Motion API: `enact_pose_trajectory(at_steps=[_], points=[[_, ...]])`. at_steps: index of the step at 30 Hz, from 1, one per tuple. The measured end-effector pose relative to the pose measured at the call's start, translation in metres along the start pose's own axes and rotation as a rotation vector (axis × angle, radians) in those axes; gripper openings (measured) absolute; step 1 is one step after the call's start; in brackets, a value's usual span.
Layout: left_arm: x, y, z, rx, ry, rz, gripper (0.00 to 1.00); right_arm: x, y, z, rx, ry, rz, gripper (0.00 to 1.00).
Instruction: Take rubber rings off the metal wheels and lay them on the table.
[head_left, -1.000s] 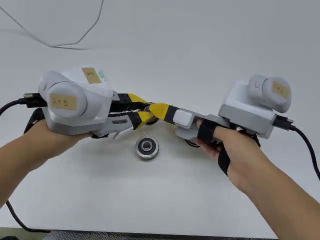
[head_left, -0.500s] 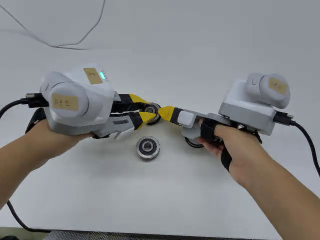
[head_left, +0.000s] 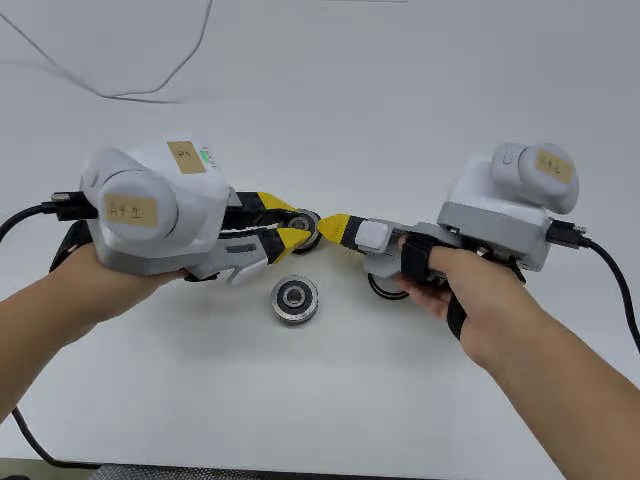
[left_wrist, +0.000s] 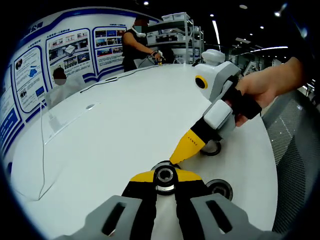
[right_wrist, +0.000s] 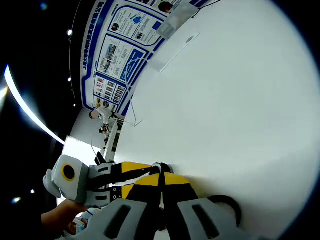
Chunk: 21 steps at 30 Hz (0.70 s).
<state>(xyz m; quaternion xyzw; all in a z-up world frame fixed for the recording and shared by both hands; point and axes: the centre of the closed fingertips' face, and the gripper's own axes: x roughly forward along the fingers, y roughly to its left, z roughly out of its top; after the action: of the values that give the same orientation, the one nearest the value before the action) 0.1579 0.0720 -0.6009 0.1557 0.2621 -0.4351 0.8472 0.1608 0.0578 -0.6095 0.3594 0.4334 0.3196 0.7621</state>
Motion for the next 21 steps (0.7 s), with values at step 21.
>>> enact_pose_trajectory(at_steps=[21], points=[[0.0009, 0.0009, 0.0002, -0.005, -0.007, 0.004, 0.13, -0.0012, 0.0099, 0.0007, -0.046, -0.008, 0.022, 0.0]])
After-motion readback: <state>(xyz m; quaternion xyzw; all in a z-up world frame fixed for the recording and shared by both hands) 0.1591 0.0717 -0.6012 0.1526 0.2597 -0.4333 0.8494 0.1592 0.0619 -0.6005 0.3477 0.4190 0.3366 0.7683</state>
